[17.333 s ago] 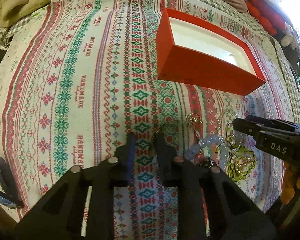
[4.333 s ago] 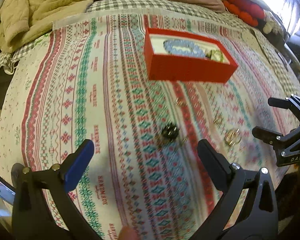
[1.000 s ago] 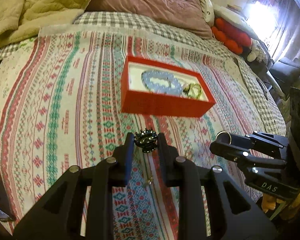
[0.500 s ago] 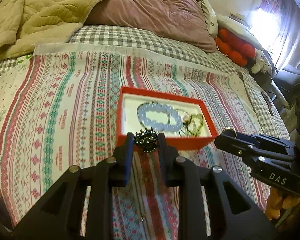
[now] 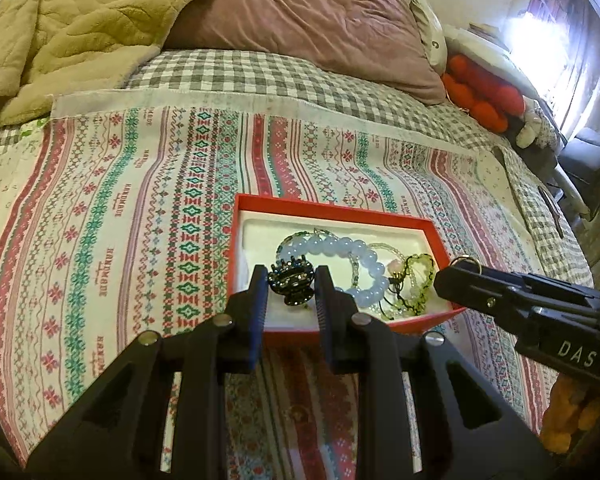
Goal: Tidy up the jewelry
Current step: 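Carry both rings over the red box and open both tools to drop them, then withdraw both open tools from the box toward the small gold rings, then grasp a small gold ring with the left tool while the right tool grasps another gold ring, then carry both gold rings into the red box and open both tools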
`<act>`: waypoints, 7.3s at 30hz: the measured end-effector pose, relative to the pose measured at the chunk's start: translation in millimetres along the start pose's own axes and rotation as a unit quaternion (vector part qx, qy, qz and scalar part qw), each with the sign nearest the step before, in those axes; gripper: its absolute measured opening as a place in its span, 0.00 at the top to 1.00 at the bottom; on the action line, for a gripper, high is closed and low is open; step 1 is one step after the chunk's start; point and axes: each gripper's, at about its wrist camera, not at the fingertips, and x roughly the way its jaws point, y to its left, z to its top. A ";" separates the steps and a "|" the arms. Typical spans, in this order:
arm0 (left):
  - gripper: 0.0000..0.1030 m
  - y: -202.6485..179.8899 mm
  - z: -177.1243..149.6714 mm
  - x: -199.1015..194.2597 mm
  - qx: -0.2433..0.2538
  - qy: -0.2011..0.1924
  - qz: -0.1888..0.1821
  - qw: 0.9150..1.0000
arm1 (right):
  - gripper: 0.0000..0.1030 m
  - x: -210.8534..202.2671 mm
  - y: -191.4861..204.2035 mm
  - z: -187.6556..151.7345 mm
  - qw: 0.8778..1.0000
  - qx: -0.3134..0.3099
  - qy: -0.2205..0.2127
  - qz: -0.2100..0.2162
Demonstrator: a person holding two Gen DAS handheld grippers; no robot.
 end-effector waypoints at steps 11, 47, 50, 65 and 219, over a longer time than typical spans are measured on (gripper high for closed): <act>0.75 -3.5 0.6 9.6 0.018 0.005 0.017 1.000 | 0.77 14.0 -9.1 6.2 1.000 0.008 0.007 -0.005; 0.13 -0.8 -23.4 -47.7 0.046 0.029 0.071 0.996 | 0.17 -34.6 -3.4 -3.8 0.999 -0.016 -0.024 -0.036; 0.08 -1.3 -28.3 -51.2 0.043 0.037 0.073 0.996 | 0.10 -40.0 -3.6 -10.9 0.998 -0.022 -0.026 -0.044; 0.01 -1.7 -57.1 -63.6 0.050 0.050 0.084 0.994 | 0.00 -46.1 8.5 -55.5 0.994 -0.091 0.003 -0.053; 0.88 -12.3 -8.0 -44.7 0.044 -0.001 0.001 0.999 | 0.80 -27.8 19.2 -16.6 0.999 -0.052 0.014 0.000</act>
